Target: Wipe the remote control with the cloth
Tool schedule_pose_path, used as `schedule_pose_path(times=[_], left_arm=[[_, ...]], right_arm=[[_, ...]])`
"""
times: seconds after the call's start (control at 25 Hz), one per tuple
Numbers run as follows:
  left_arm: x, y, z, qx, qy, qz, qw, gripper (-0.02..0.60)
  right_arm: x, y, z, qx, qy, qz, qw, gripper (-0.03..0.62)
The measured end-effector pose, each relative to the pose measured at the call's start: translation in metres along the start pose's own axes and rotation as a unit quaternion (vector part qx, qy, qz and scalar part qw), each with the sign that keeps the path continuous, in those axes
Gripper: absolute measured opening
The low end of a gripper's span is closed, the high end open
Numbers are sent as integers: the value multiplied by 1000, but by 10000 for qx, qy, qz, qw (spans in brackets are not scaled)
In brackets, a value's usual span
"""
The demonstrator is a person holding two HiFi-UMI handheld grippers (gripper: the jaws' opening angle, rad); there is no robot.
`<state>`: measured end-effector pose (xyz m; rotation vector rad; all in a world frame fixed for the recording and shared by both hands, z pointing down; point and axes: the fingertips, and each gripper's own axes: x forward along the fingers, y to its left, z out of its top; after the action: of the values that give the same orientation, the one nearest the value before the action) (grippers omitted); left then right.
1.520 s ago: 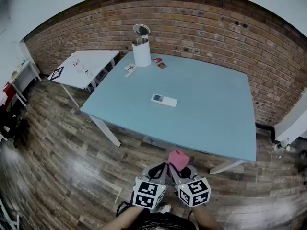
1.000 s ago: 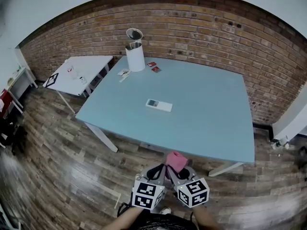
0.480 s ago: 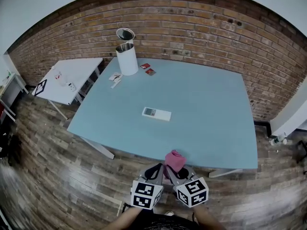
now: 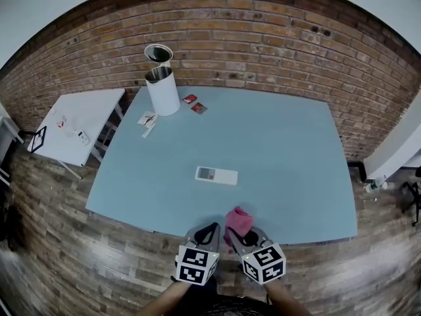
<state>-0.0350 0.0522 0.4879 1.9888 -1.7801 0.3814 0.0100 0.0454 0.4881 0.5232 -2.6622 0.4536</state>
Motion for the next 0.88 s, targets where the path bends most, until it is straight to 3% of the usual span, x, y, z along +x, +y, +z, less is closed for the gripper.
schedule_pose_path(times=[0.32, 0.52, 0.64, 0.76, 0.84, 0.88], left_arm=[[33, 66, 18, 731, 198, -267, 9968, 2], [55, 94, 26, 1292, 335, -535, 9896, 2], [69, 105, 32, 1755, 457, -756, 9805, 2], [82, 113, 32, 2289, 646, -1041, 9657, 3], [91, 118, 28, 2603, 831, -1243, 9539, 84], [96, 121, 27, 2737, 896, -1317, 9485, 84]], right_arm=[[49, -11, 32, 135, -47, -202, 9997, 59], [73, -16, 50, 213, -74, -301, 9993, 60], [85, -19, 59, 225, -61, -384, 9990, 60], [93, -22, 62, 246, -52, -515, 9984, 60], [98, -25, 63, 288, -55, -604, 9977, 60], [100, -27, 64, 317, -58, -647, 9974, 60]])
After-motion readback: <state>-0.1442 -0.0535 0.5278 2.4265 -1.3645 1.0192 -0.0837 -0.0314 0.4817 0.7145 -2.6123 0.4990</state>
